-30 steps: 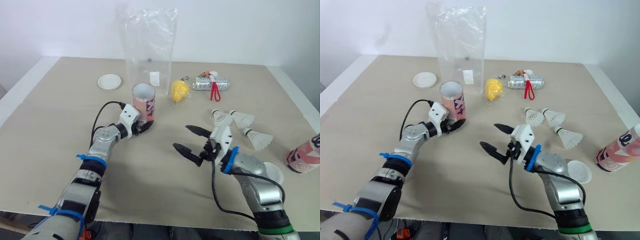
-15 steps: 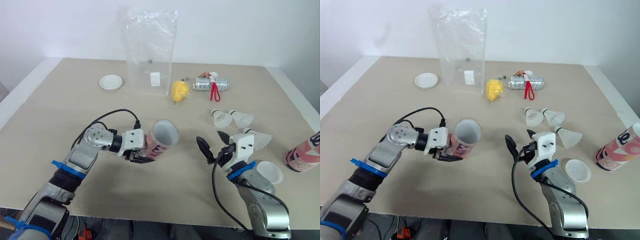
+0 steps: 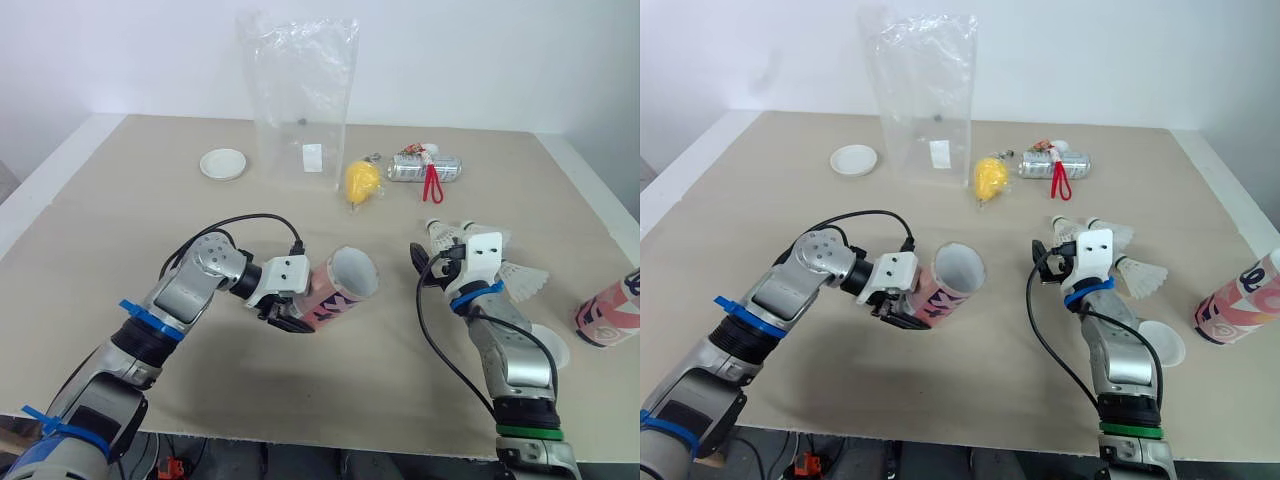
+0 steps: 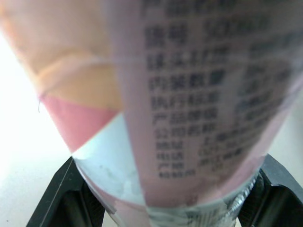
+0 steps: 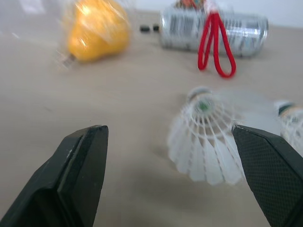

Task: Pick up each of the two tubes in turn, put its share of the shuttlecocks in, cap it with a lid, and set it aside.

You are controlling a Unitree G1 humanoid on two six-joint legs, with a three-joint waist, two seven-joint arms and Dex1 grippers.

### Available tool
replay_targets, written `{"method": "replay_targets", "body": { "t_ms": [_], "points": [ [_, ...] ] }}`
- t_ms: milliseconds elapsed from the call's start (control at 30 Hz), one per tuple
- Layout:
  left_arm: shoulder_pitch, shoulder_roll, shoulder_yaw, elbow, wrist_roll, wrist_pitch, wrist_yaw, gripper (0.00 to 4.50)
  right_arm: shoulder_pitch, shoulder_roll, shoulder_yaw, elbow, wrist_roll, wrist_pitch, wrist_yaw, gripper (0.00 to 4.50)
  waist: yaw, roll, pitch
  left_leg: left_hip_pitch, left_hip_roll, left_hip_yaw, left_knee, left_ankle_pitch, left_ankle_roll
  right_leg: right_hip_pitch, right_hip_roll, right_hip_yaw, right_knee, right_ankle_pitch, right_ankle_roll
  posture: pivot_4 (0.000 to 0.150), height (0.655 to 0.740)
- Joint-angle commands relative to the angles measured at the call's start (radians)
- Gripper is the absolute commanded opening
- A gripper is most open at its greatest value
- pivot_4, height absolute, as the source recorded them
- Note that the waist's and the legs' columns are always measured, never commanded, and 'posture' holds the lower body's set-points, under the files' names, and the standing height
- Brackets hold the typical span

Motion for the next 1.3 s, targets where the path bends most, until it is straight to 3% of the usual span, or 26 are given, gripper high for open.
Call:
{"method": "replay_targets", "body": {
  "t_ms": [33,333,433,667,700,867,1000,1133,1300],
  "points": [
    [0.011,-0.018,-0.016,-0.015,0.018,0.004,0.029,2.97,-0.089,-0.015,-0.017,0.085,-0.005,-0.037,0.007,4.50,-0.001,0.000,0.000,0.000,0.000,0.000,0.000,0.000,0.000,0.000,0.000,0.000,0.000,0.001,0.000,0.150,0.7400],
    [0.019,-0.036,-0.020,-0.006,0.036,-0.016,0.062,2.97,-0.255,-0.026,-0.016,0.335,-0.018,-0.092,0.025,4.50,-0.001,0.000,0.000,0.000,0.000,0.001,0.002,0.002,0.002,0.001,0.000,0.000,0.000,0.004,0.001,0.150,0.7400],
    [0.023,-0.044,-0.018,-0.011,0.035,-0.012,0.069,2.93,-0.290,-0.034,-0.015,0.394,-0.027,-0.106,0.021,3.66,-0.001,0.000,0.000,0.000,0.000,0.001,0.002,0.002,0.002,0.001,0.000,0.001,0.000,0.004,0.001,0.150,0.7400],
    [0.028,-0.058,-0.019,0.007,0.038,-0.026,0.086,2.93,-0.311,-0.049,-0.008,0.414,-0.037,-0.121,0.036,0.18,-0.001,0.000,0.000,0.000,0.000,0.001,0.001,0.002,0.002,0.000,0.000,0.001,0.000,0.004,0.001,0.150,0.7400],
    [0.028,-0.059,-0.019,0.011,0.039,-0.029,0.087,2.93,-0.308,-0.050,-0.007,0.406,-0.038,-0.119,0.039,0.03,-0.001,0.000,0.000,0.000,0.000,0.001,0.001,0.002,0.002,0.000,0.000,0.001,0.000,0.004,0.001,0.150,0.7400],
    [0.015,-0.078,-0.013,0.054,0.040,-0.051,0.096,2.93,-0.266,-0.065,0.011,0.293,-0.046,-0.105,0.074,0.03,0.000,0.001,0.000,0.000,0.000,0.001,0.002,0.002,0.002,0.001,0.000,0.001,0.000,0.004,0.001,0.150,0.7400],
    [0.001,-0.099,0.004,0.087,0.023,-0.045,0.092,2.93,-0.196,-0.129,0.039,0.080,-0.046,-0.109,0.167,0.03,0.002,0.001,0.000,-0.001,-0.001,0.000,0.002,0.002,0.002,0.001,0.000,0.001,0.000,0.003,0.002,0.150,0.7400],
    [-0.011,-0.109,0.009,0.119,0.016,-0.039,0.080,2.93,-0.079,-0.335,0.020,-0.247,0.012,-0.159,0.413,0.03,0.006,0.007,0.002,-0.003,-0.002,0.000,0.002,0.002,0.002,0.000,-0.001,0.001,0.000,0.001,0.004,0.150,0.7400],
    [-0.019,-0.113,0.006,0.154,0.019,-0.052,0.072,2.93,-0.021,-0.533,-0.014,-0.397,0.079,-0.266,0.649,0.03,-0.001,0.006,0.001,-0.001,-0.002,0.000,0.002,0.002,0.002,0.002,-0.001,0.001,-0.001,0.001,0.004,0.150,0.7400]
  ]
}}
